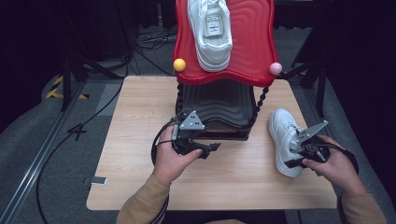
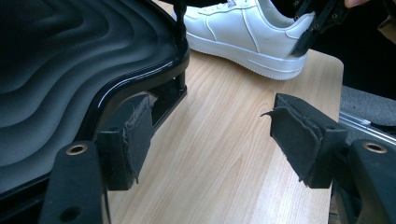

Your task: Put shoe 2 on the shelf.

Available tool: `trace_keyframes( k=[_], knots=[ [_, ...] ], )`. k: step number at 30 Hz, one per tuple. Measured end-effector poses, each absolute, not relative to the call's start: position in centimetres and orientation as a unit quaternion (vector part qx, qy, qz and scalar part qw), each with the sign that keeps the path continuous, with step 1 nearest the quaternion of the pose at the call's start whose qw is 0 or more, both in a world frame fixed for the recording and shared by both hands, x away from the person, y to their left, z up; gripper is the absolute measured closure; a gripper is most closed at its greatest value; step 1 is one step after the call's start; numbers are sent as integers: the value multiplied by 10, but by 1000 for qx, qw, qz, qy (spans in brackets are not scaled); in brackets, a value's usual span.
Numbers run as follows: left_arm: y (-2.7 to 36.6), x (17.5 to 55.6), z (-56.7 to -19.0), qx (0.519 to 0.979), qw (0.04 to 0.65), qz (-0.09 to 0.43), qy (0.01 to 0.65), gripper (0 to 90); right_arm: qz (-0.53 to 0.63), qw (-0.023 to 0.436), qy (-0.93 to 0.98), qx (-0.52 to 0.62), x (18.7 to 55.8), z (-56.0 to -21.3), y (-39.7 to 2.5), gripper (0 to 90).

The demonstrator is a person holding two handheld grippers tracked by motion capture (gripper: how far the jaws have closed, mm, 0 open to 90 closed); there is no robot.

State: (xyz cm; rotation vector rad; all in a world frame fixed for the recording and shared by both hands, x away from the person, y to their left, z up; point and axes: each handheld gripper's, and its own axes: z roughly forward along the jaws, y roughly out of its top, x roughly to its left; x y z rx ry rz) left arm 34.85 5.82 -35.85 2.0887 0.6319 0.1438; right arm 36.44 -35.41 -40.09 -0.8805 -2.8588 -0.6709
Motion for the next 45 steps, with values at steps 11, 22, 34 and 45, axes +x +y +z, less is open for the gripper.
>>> trace_keyframes(
  k=[11, 22, 34, 45],
  knots=[
    [61, 355, -358, 852, 457, 53, 250, 303, -213, 30, -937, -275, 371, -365, -349, 762],
    [61, 356, -354, 856, 456, 48, 240, 302, -206, 12, -943, -262, 381, -327, -339, 762],
    [62, 353, -349, 858, 456, 48, 231, 301, -220, -7, -943, -248, 390, -285, -335, 761],
    [64, 351, -348, 859, 455, 48, 230, 301, -214, -39, -947, -237, 397, -241, -335, 761]
  ],
)
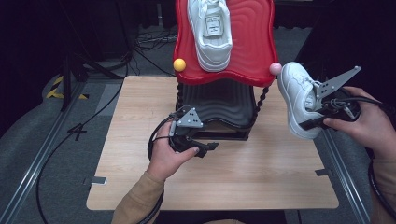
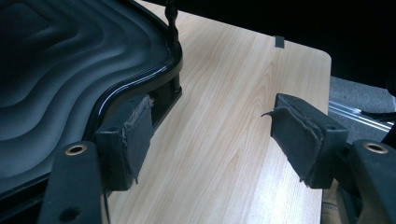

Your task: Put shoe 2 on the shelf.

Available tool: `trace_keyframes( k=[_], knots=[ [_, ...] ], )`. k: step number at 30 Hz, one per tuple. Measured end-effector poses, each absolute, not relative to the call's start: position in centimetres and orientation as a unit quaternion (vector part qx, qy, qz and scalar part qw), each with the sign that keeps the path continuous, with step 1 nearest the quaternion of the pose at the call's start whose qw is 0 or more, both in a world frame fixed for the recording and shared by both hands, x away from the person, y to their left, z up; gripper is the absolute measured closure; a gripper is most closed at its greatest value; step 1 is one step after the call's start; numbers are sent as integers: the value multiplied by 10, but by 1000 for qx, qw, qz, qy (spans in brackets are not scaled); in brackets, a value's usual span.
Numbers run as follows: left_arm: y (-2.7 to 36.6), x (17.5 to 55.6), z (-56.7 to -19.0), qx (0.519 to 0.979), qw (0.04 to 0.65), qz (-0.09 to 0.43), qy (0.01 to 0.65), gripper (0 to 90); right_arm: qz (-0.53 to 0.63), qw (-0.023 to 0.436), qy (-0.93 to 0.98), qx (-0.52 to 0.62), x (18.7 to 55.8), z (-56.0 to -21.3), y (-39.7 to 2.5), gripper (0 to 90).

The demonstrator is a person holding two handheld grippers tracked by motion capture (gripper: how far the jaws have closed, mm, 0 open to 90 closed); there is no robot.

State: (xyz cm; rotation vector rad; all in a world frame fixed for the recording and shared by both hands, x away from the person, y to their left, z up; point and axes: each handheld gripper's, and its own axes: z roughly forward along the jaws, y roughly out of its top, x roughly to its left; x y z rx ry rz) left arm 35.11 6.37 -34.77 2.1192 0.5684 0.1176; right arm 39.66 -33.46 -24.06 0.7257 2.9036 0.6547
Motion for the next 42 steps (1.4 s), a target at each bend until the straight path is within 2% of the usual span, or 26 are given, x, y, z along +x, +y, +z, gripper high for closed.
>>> trace_keyframes(
  k=[23, 30, 42],
  knots=[
    [66, 351, -346, 860, 455, 46, 227, 300, 222, 100, 944, 223, 408, -145, -319, 761],
    [66, 351, -345, 859, 458, 45, 225, 300, 216, 116, 945, 217, 409, -120, -302, 761],
    [66, 350, -344, 860, 457, 45, 222, 299, 207, 131, 949, 198, 417, -96, -267, 760]
  ],
)
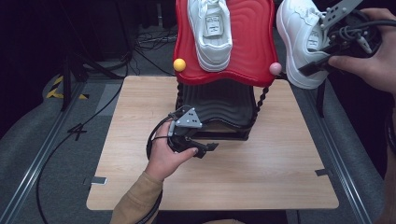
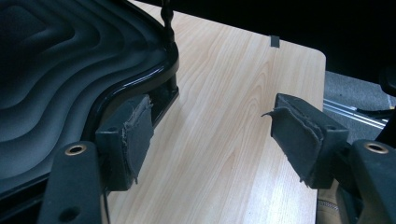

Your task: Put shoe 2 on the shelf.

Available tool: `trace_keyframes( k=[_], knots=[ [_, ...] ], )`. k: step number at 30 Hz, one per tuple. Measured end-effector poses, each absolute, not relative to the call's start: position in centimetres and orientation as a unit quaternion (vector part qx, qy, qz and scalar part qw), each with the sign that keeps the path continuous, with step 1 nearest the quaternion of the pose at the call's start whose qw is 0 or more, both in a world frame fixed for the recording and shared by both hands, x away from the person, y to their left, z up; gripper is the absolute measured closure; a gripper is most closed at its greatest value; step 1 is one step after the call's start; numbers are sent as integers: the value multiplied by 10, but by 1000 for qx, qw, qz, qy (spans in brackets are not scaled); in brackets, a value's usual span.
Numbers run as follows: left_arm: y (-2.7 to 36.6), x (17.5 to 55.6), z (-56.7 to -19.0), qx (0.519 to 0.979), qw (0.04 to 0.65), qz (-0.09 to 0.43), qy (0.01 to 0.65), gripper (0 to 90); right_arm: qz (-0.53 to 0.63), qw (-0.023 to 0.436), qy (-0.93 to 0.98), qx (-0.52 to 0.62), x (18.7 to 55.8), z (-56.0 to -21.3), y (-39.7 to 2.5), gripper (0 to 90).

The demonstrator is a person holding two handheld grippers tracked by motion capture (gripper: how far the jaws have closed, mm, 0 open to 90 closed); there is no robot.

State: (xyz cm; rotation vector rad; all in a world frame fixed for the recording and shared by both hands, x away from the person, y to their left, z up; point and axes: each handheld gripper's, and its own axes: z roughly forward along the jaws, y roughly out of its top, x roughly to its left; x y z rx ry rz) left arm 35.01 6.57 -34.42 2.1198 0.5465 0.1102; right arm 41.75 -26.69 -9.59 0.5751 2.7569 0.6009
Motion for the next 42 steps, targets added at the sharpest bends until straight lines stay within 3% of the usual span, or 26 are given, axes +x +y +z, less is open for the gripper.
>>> trace_keyframes(
  k=[25, 42],
  knots=[
    [75, 339, -351, 867, 435, 53, 237, 300, 230, 142, 952, 147, 447, -79, -187, 759],
    [79, 337, -348, 867, 436, 56, 236, 299, 216, 164, 953, 134, 469, -107, -149, 741]
  ],
)
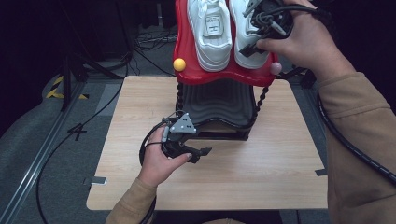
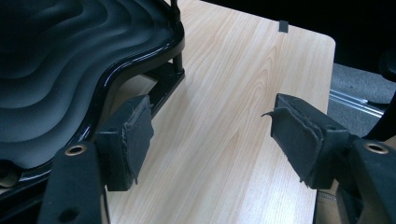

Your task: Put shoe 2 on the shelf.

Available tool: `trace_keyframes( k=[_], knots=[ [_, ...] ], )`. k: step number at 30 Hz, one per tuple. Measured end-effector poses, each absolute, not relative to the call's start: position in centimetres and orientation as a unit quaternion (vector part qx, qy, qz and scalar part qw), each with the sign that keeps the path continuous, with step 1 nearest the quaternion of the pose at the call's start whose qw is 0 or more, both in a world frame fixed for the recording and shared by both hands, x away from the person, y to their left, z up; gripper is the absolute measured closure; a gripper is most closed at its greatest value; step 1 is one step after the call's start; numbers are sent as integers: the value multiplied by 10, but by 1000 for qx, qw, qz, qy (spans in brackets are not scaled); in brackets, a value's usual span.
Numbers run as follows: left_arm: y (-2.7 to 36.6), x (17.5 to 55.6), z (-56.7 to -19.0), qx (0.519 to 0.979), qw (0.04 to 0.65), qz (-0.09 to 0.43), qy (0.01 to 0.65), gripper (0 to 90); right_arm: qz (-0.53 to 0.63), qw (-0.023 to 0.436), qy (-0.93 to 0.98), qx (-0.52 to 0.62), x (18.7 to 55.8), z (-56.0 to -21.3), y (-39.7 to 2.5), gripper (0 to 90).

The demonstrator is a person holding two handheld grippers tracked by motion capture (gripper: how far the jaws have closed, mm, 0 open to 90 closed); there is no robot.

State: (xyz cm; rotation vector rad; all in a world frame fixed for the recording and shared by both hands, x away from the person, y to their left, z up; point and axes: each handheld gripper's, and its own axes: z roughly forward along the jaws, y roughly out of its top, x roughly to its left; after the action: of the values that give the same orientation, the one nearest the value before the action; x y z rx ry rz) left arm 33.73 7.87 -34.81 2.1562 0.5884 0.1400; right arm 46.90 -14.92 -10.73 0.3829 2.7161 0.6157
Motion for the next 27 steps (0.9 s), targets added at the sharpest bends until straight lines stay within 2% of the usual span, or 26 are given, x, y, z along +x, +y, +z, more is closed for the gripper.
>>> trace_keyframes(
  k=[10, 13, 14, 21, 22, 27],
  knots=[
    [77, 338, -348, 868, 434, 54, 235, 299, 205, 173, 956, 115, 471, -128, -139, 698],
    [76, 338, -349, 869, 433, 52, 234, 299, 205, 175, 956, 112, 470, -130, -141, 650],
    [76, 338, -350, 869, 432, 53, 235, 299, 207, 174, 956, 112, 468, -131, -142, 585],
    [76, 338, -350, 869, 432, 51, 235, 297, 239, 184, 946, 119, 463, -122, -152, 518],
    [76, 338, -349, 870, 432, 51, 234, 298, 256, 183, 942, 119, 460, -118, -156, 466],
    [77, 339, -349, 869, 432, 52, 235, 297, 303, 187, 927, 114, 448, -106, -165, 425]
  ],
)
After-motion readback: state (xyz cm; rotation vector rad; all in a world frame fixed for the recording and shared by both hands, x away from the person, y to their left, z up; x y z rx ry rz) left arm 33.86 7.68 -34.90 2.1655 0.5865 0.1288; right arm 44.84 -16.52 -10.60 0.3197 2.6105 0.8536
